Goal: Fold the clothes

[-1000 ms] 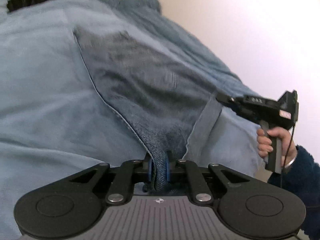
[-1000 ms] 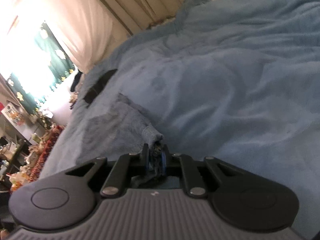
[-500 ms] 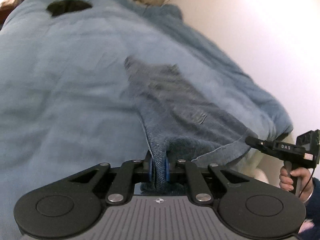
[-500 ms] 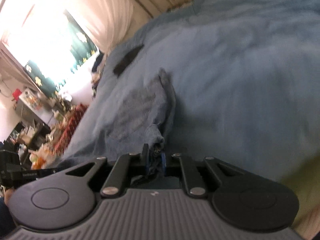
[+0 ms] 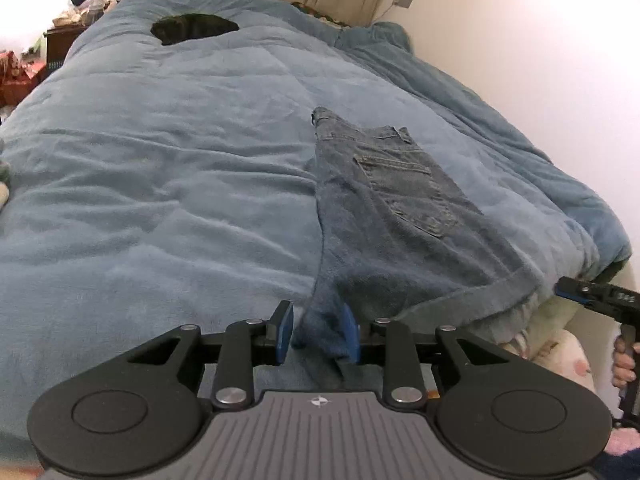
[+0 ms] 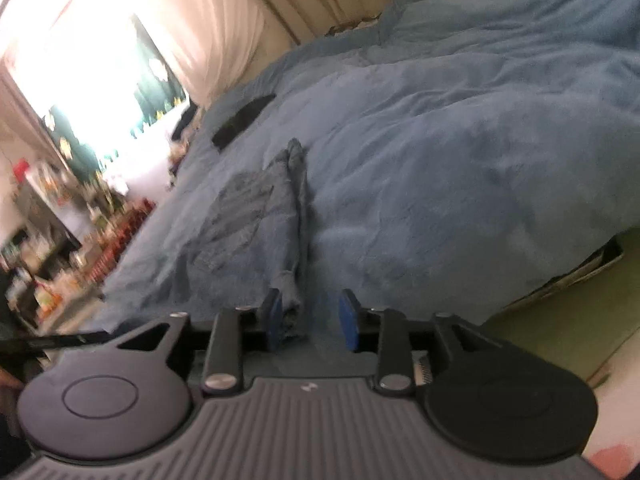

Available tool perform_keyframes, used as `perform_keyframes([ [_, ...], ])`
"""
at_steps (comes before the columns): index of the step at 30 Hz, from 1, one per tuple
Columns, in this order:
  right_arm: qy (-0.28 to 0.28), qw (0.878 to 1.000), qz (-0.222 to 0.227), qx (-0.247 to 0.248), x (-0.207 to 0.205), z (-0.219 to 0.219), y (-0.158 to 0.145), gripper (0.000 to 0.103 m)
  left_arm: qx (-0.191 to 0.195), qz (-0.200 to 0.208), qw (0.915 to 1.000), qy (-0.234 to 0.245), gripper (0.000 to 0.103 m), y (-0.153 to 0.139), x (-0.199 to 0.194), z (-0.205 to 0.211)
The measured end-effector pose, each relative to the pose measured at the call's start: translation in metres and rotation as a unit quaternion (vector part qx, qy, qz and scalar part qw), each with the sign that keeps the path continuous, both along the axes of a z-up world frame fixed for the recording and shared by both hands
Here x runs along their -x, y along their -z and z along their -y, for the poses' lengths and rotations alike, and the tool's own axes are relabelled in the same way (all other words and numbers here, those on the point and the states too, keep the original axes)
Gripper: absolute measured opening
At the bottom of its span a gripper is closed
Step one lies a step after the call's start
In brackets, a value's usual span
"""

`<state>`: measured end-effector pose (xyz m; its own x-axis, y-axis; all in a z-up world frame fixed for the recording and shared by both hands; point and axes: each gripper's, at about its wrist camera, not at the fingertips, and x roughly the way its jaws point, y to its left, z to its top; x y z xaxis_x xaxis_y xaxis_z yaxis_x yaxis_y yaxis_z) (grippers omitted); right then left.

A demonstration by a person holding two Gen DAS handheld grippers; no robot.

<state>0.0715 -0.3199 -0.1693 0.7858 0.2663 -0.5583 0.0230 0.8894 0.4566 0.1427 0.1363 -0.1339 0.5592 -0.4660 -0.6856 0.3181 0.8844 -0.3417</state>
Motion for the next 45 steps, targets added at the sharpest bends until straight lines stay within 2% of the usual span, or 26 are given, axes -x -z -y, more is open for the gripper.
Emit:
perform_keyframes([
  [1, -0.006, 1.0, -0.003, 0.012, -0.004, -0.004, -0.002, 0.048, 0.012, -0.008, 0.9999, -0.002, 0.031, 0.001, 0.002, -0.001],
  [3, -0.022, 0.999, -0.006, 0.028, -0.009, -0.007, -0.007, 0.069, 0.04, -0.032, 0.9986, -0.008, 0.036, 0.004, 0.007, -0.006],
  [5, -0.036, 0.999, 0.001, 0.038, -0.009, -0.006, -0.013, 0.078, 0.053, -0.044, 0.9974, -0.018, 0.036, 0.012, 0.008, -0.007],
  [6, -0.042, 0.998, 0.006, 0.041, -0.009, -0.005, -0.017, 0.083, 0.06, -0.049, 0.9967, -0.024, 0.034, 0.016, 0.009, -0.007],
  [8, -0.051, 0.997, 0.01, 0.048, -0.011, -0.006, -0.024, 0.089, 0.069, -0.056, 0.9955, -0.031, 0.015, 0.022, 0.007, -0.007],
  [9, -0.053, 0.997, 0.005, 0.052, -0.014, -0.008, -0.028, 0.09, 0.075, -0.059, 0.9949, -0.033, 0.008, 0.024, 0.006, -0.008],
  [13, -0.053, 0.997, 0.005, 0.063, -0.017, -0.012, -0.041, 0.092, 0.08, -0.058, 0.9944, -0.039, 0.005, 0.017, 0.006, -0.019],
  [15, -0.053, 0.996, 0.015, 0.072, -0.018, -0.014, -0.044, 0.097, 0.075, -0.059, 0.9943, -0.047, 0.005, 0.017, 0.005, -0.028],
  [17, -0.048, 0.995, 0.011, 0.084, -0.024, -0.016, -0.042, 0.102, 0.086, -0.08, 0.9915, -0.056, 0.005, 0.026, 0.002, -0.032],
  [19, -0.044, 0.994, 0.004, 0.096, -0.028, -0.019, -0.04, 0.102, 0.092, -0.083, 0.9912, -0.047, 0.006, 0.03, 0.004, -0.028],
  [25, -0.041, 0.985, -0.018, 0.169, -0.038, -0.024, -0.045, 0.102, 0.085, -0.086, 0.9917, -0.045, 0.023, 0.025, 0.011, -0.026],
  [26, -0.05, 0.982, -0.018, 0.179, -0.041, -0.024, -0.047, 0.102, 0.085, -0.079, 0.9924, -0.04, 0.025, 0.02, 0.014, -0.027],
  [28, -0.071, 0.981, -0.016, 0.177, -0.05, -0.02, -0.053, 0.102, 0.08, -0.059, 0.9945, -0.032, 0.036, 0.009, 0.019, -0.027],
  [29, -0.082, 0.981, -0.015, 0.174, -0.055, -0.017, -0.056, 0.102, 0.074, -0.046, 0.9958, -0.028, 0.037, 0.002, 0.02, -0.025],
  [32, -0.11, 0.983, -0.01, 0.15, -0.078, -0.011, -0.067, 0.099, 0.075, -0.019, 0.9969, -0.016, 0.037, -0.017, 0.01, -0.019],
  [34, -0.118, 0.983, -0.002, 0.141, -0.096, -0.011, -0.074, 0.09, 0.078, -0.009, 0.9969, -0.007, 0.038, -0.025, -0.007, -0.012],
  [35, -0.12, 0.983, 0.0, 0.142, -0.108, -0.012, -0.076, 0.082, 0.078, -0.005, 0.997, 0.001, 0.038, -0.028, -0.02, -0.007],
  [36, -0.124, 0.982, 0.002, 0.144, -0.122, -0.014, -0.077, 0.072, 0.077, -0.001, 0.997, 0.009, 0.04, -0.031, -0.034, -0.001],
  [39, -0.135, 0.981, 0.009, 0.142, -0.164, -0.017, -0.076, 0.053, 0.056, 0.012, 0.9979, 0.029, 0.04, -0.032, -0.087, 0.02],
  [41, -0.136, 0.981, 0.008, 0.135, -0.195, -0.02, -0.071, 0.045, 0.049, 0.018, 0.9978, 0.041, 0.041, -0.027, -0.126, 0.036],
  [44, -0.141, 0.983, 0.0, 0.117, -0.249, -0.024, -0.056, 0.042, 0.062, 0.008, 0.9972, 0.042, 0.04, -0.013, -0.184, 0.054],
  [45, -0.143, 0.983, -0.005, 0.113, -0.265, -0.026, -0.05, 0.04, 0.068, 0.002, 0.9967, 0.044, 0.036, -0.007, -0.2, 0.06],
])
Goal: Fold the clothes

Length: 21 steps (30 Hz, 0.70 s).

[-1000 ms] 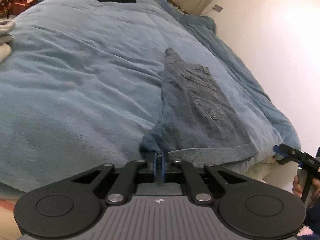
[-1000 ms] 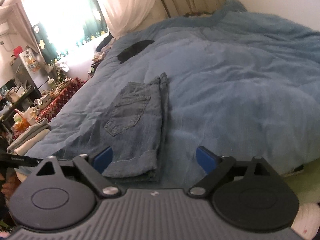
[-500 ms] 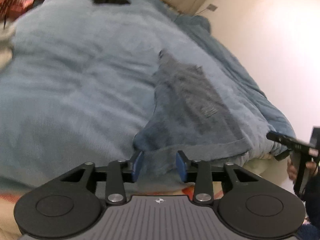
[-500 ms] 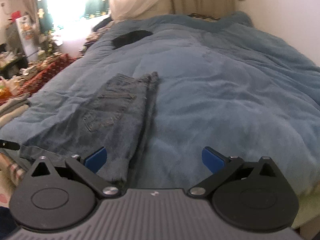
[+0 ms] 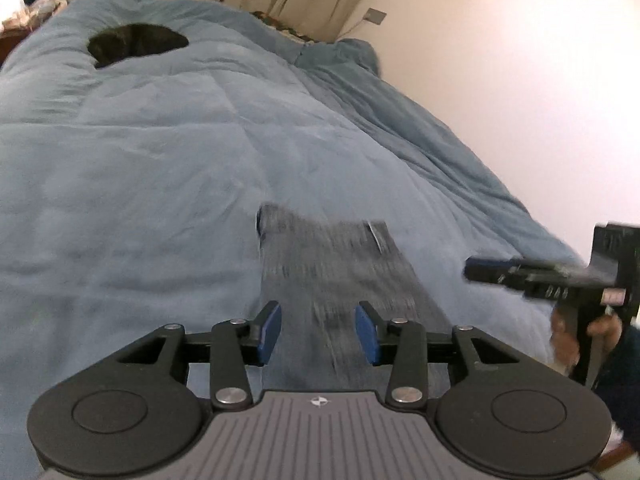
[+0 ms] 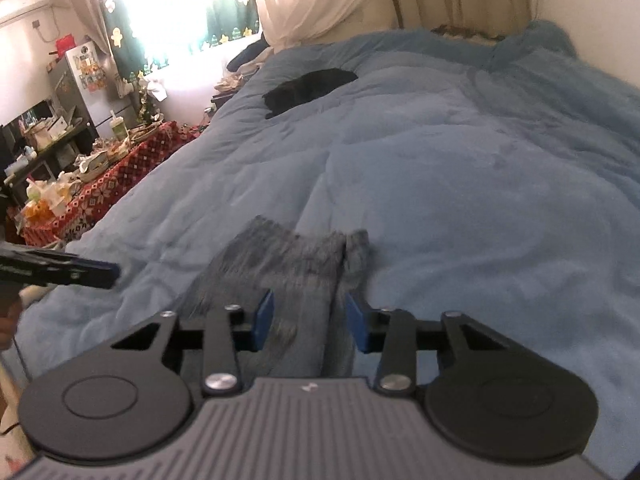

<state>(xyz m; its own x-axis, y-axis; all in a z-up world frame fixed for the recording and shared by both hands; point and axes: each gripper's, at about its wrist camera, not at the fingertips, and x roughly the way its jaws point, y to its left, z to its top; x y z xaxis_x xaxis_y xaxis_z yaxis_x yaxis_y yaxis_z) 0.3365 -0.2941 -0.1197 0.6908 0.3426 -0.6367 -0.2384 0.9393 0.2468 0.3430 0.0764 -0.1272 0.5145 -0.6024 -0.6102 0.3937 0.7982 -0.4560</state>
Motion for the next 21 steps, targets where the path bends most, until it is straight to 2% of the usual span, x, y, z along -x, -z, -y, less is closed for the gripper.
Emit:
perform_keyframes([
  [1, -0.001, 1.0, -0.006, -0.003, -0.016, -0.002, 0.006, 0.037, 0.002, -0.007, 1.0, 0.002, 0.032, 0.006, -0.013, 0.006],
  [2, -0.003, 1.0, -0.014, -0.005, -0.031, -0.003, 0.013, 0.026, 0.002, -0.014, 0.9999, 0.003, 0.029, 0.013, -0.026, 0.012],
  [3, -0.005, 1.0, -0.025, -0.007, -0.046, -0.004, 0.021, 0.019, 0.0, -0.022, 0.9997, 0.003, 0.015, 0.021, -0.039, 0.018],
  [4, -0.004, 0.999, -0.034, -0.007, -0.059, -0.003, 0.028, 0.017, -0.001, -0.029, 0.9996, 0.004, 0.005, 0.029, -0.048, 0.022],
  [9, 0.002, 0.997, -0.075, -0.03, -0.098, 0.003, 0.052, 0.015, -0.016, -0.03, 0.999, 0.028, 0.004, 0.051, -0.074, 0.04],
  [11, 0.001, 0.995, -0.092, -0.036, -0.107, 0.002, 0.061, 0.016, -0.034, -0.025, 0.9983, 0.039, 0.003, 0.057, -0.076, 0.043],
  [15, -0.006, 0.995, -0.099, -0.012, -0.113, -0.009, 0.072, 0.017, -0.063, -0.024, 0.9963, 0.054, 0.002, 0.074, -0.071, 0.048],
  [17, -0.006, 0.995, -0.101, -0.016, -0.115, -0.009, 0.073, 0.017, -0.054, -0.023, 0.997, 0.052, 0.003, 0.08, -0.069, 0.043],
  [21, 0.009, 0.991, -0.121, -0.056, -0.12, 0.0, 0.078, 0.025, -0.028, -0.03, 0.9983, 0.041, 0.003, 0.088, -0.065, 0.035],
])
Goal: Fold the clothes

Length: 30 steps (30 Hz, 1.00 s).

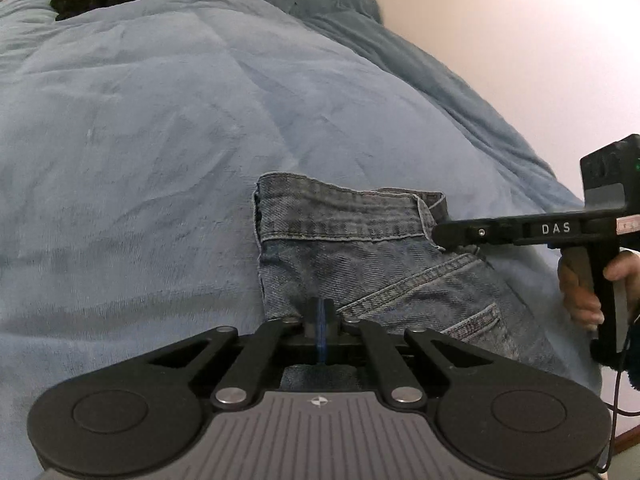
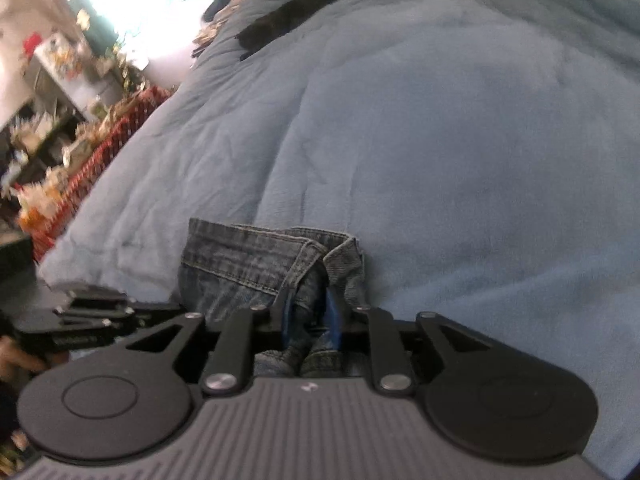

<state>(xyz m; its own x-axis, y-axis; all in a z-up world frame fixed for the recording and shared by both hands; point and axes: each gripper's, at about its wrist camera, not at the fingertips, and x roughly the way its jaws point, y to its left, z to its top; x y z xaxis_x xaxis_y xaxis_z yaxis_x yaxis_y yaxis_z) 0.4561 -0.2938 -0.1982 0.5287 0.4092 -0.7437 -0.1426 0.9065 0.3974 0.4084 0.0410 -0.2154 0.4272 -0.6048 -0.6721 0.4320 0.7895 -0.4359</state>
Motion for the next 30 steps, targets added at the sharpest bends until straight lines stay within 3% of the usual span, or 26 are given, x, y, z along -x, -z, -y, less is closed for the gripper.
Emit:
perform_keyframes([
  [2, 0.006, 1.0, -0.001, 0.005, -0.001, -0.008, 0.001, 0.03, 0.003, 0.002, 1.0, -0.001, 0.003, 0.0, -0.001, 0.0],
  [3, 0.006, 1.0, 0.005, 0.014, 0.0, -0.014, 0.0, 0.027, 0.005, 0.002, 1.0, -0.001, 0.003, -0.001, -0.002, 0.0],
  [5, -0.007, 0.998, 0.029, 0.047, 0.005, -0.03, -0.007, 0.011, 0.008, 0.003, 1.0, -0.004, 0.002, -0.005, -0.003, -0.001],
  [7, -0.013, 0.995, 0.062, 0.079, 0.016, -0.04, -0.018, 0.01, 0.008, 0.011, 0.9999, -0.006, 0.002, -0.01, -0.002, 0.001],
  [11, -0.001, 0.985, 0.127, 0.113, 0.046, -0.042, -0.051, 0.009, 0.012, 0.065, 0.9978, 0.0, 0.006, -0.039, 0.011, 0.003],
  [13, 0.003, 0.979, 0.149, 0.14, 0.055, -0.04, -0.058, 0.01, 0.006, 0.086, 0.9962, 0.004, 0.014, -0.047, 0.012, 0.008],
  [18, 0.01, 0.984, 0.103, 0.146, 0.035, -0.029, -0.019, 0.01, -0.026, 0.067, 0.9974, -0.005, 0.019, -0.029, -0.009, 0.019],
  [20, 0.007, 0.983, 0.108, 0.151, 0.035, -0.028, -0.009, 0.01, -0.02, 0.053, 0.9983, -0.016, 0.03, -0.026, -0.016, 0.013],
  [23, 0.007, 0.984, 0.106, 0.142, 0.034, -0.026, -0.009, 0.011, -0.016, 0.045, 0.9986, -0.023, 0.036, -0.027, -0.02, 0.01],
  [24, 0.009, 0.985, 0.104, 0.14, 0.033, -0.024, -0.01, 0.02, -0.019, 0.045, 0.9985, -0.023, 0.039, -0.027, -0.021, 0.011],
  [25, 0.013, 0.985, 0.101, 0.138, 0.032, -0.021, -0.011, 0.026, -0.021, 0.046, 0.9984, -0.024, 0.039, -0.028, -0.021, 0.011],
  [27, 0.021, 0.988, 0.098, 0.119, 0.032, -0.014, -0.016, 0.029, -0.017, 0.053, 0.9981, -0.027, 0.032, -0.037, -0.018, 0.011],
  [30, 0.032, 0.986, 0.114, 0.119, 0.048, -0.005, -0.031, 0.028, -0.018, 0.081, 0.9964, -0.015, 0.006, -0.059, -0.003, 0.01],
])
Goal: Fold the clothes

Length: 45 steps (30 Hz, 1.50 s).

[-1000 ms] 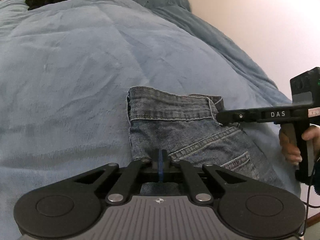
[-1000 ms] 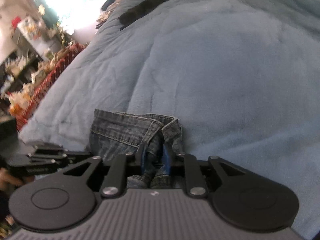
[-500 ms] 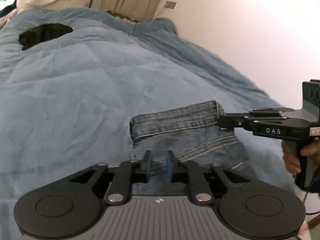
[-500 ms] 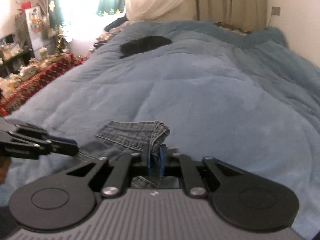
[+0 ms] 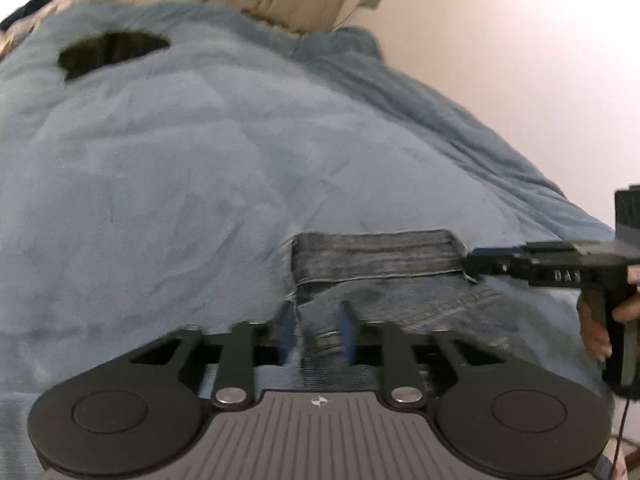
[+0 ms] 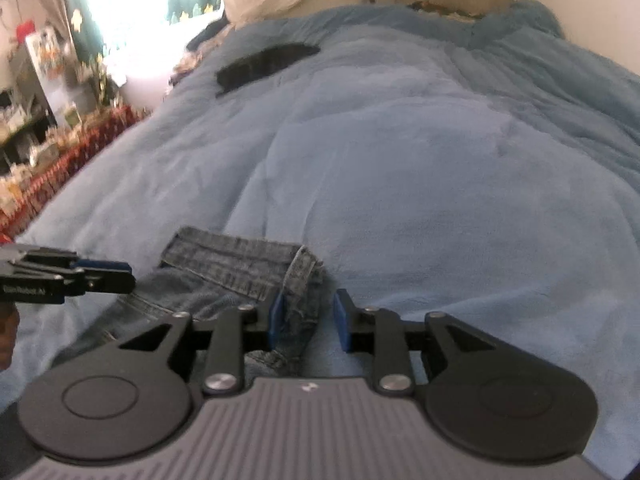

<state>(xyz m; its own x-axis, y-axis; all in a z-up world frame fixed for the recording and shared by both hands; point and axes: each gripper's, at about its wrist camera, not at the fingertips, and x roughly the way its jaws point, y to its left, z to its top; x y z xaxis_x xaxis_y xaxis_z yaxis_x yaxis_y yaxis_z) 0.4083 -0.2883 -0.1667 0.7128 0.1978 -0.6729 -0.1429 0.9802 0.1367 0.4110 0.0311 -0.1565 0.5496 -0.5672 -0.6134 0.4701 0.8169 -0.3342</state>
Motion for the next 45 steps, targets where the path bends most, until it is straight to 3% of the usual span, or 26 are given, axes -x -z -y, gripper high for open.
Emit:
perform_keyframes([
  [3, 0.001, 1.0, 0.016, 0.001, 0.018, 0.004, -0.015, 0.028, -0.001, 0.008, 0.9995, 0.03, 0.004, -0.016, 0.018, 0.002],
  [7, -0.042, 0.998, 0.014, -0.047, 0.044, -0.002, -0.026, 0.028, -0.029, 0.004, 0.9965, 0.078, 0.003, -0.023, 0.037, 0.018],
  [11, -0.069, 0.998, -0.009, -0.011, 0.047, -0.029, -0.003, 0.027, -0.038, -0.021, 0.9964, 0.073, 0.003, -0.001, 0.031, 0.029],
  [13, -0.059, 0.998, -0.022, 0.001, 0.043, -0.028, 0.012, 0.019, -0.021, -0.04, 0.9972, 0.06, 0.003, 0.007, 0.022, 0.031],
  [15, -0.046, 0.998, -0.033, -0.008, 0.04, -0.018, 0.017, 0.001, -0.014, -0.05, 0.9972, 0.054, 0.003, 0.01, 0.017, 0.033],
  [17, -0.032, 0.998, -0.044, -0.028, 0.039, -0.008, 0.018, 0.001, -0.012, -0.053, 0.9973, 0.05, 0.003, 0.01, 0.015, 0.036],
  [19, -0.024, 0.997, -0.045, -0.051, 0.038, -0.002, 0.01, 0.005, -0.009, -0.051, 0.9975, 0.048, 0.003, 0.004, 0.016, 0.035],
  [20, -0.021, 0.998, -0.036, -0.053, 0.036, -0.002, 0.005, 0.015, -0.005, -0.05, 0.9977, 0.046, 0.003, 0.0, 0.016, 0.033],
  [21, -0.016, 0.998, -0.024, -0.052, 0.034, -0.003, 0.0, 0.032, 0.003, -0.051, 0.9978, 0.043, 0.003, -0.002, 0.016, 0.03],
  [22, -0.013, 0.999, -0.013, -0.049, 0.031, -0.004, -0.004, 0.035, 0.007, -0.05, 0.9979, 0.041, 0.003, -0.004, 0.015, 0.029],
  [27, -0.05, 0.998, 0.007, -0.037, 0.014, -0.018, -0.012, 0.029, 0.02, -0.041, 0.9982, 0.039, 0.003, -0.016, 0.011, 0.024],
  [31, -0.062, 0.998, 0.004, 0.012, 0.004, -0.033, -0.005, 0.024, -0.001, -0.052, 0.9976, 0.046, 0.002, -0.002, -0.011, 0.038],
  [35, -0.046, 0.997, -0.006, 0.06, -0.013, -0.029, 0.016, 0.003, -0.003, -0.066, 0.9969, 0.043, 0.001, 0.015, -0.039, 0.05],
  [37, -0.038, 0.998, -0.007, 0.052, -0.019, -0.023, 0.02, 0.006, 0.007, -0.076, 0.9964, 0.036, 0.001, 0.02, -0.053, 0.052],
  [39, -0.013, 0.999, -0.015, 0.033, -0.023, -0.015, 0.018, 0.033, 0.012, -0.078, 0.9961, 0.039, 0.001, 0.019, -0.062, 0.054],
  [42, 0.011, 1.0, -0.015, -0.012, -0.022, 0.0, 0.009, 0.032, 0.017, -0.067, 0.9966, 0.044, 0.001, 0.004, -0.065, 0.054],
  [45, -0.006, 1.0, 0.002, -0.019, -0.008, 0.002, -0.003, 0.031, 0.036, -0.053, 0.9967, 0.05, 0.002, -0.019, -0.057, 0.039],
])
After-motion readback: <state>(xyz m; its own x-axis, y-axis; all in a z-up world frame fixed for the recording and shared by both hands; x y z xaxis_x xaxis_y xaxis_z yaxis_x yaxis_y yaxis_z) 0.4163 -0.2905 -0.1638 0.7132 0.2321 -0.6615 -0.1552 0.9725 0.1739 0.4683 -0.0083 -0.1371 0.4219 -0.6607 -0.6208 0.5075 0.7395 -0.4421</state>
